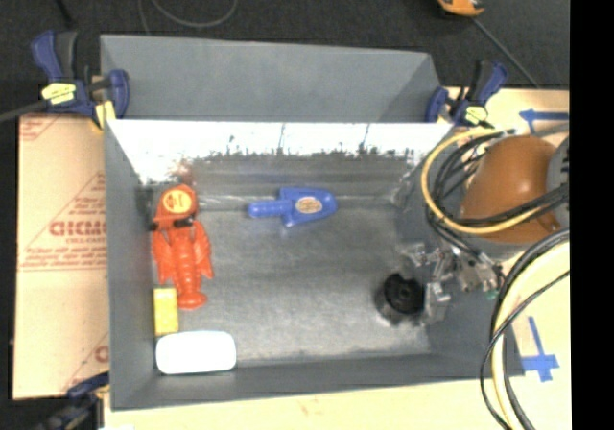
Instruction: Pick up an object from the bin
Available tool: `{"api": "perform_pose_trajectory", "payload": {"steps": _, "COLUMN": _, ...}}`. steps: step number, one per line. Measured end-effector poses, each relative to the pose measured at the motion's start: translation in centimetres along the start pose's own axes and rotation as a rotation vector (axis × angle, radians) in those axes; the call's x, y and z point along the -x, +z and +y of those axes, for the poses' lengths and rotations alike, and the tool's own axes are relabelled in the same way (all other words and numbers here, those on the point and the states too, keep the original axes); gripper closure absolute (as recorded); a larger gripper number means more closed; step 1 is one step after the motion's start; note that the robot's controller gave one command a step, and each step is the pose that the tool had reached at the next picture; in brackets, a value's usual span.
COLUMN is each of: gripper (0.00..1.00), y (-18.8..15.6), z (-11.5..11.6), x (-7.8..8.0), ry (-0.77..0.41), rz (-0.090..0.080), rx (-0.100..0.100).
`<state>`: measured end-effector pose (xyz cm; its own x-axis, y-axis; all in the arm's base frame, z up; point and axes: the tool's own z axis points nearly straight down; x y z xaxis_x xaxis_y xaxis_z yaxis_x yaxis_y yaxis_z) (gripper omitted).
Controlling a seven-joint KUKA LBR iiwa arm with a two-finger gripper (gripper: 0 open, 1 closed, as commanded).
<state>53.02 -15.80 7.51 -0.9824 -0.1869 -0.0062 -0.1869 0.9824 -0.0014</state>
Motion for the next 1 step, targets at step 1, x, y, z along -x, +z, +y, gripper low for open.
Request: {"api": "perform_pose_trajectory", "payload": {"steps": 1, "gripper": 1.0, "y": 0.05, "z": -0.45, "x": 2.69, "ry": 0.001, "rz": 0.005, "rx": -0.001}}
